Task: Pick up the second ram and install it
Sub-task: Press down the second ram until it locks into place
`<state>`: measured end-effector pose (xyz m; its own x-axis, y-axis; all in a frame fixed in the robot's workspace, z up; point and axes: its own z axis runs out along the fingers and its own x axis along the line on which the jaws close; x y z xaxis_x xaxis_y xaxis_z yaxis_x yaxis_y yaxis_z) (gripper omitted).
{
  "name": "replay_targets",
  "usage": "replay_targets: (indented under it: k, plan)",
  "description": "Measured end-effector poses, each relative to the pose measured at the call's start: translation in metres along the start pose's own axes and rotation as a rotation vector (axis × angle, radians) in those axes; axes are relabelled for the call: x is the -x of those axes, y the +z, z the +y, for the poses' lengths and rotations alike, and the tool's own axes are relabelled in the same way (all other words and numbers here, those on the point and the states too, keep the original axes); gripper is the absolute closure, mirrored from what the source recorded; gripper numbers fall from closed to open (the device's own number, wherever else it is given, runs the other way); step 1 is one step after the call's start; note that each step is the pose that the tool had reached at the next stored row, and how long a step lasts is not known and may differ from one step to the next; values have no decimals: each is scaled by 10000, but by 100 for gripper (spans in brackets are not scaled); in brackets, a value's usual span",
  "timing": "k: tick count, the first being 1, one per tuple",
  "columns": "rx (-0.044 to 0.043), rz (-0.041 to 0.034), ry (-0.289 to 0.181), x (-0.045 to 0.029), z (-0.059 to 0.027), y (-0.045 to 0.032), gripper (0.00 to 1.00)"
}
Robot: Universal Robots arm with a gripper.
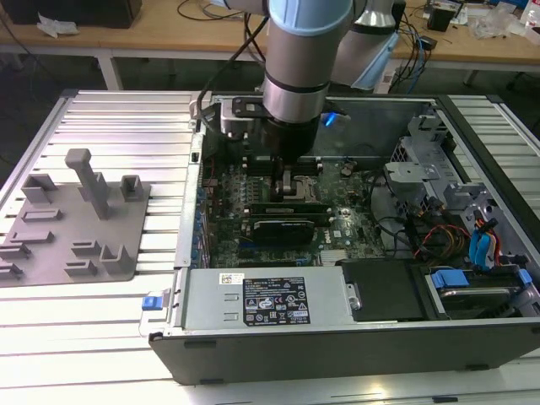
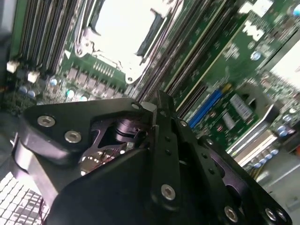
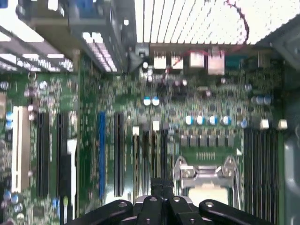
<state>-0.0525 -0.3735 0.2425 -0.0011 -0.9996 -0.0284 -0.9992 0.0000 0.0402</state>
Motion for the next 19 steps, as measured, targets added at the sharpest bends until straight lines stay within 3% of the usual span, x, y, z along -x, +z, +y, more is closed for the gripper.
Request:
replay_targets:
  k: [6,13,16,19]
  plan:
    - [0,1,0,-3,63,106,92]
    - [-1,1,-1,-4,63,142,92]
    - [-1,3,-2,2,69,-27,92]
    - [-3,2,-1,3,70,-47,92]
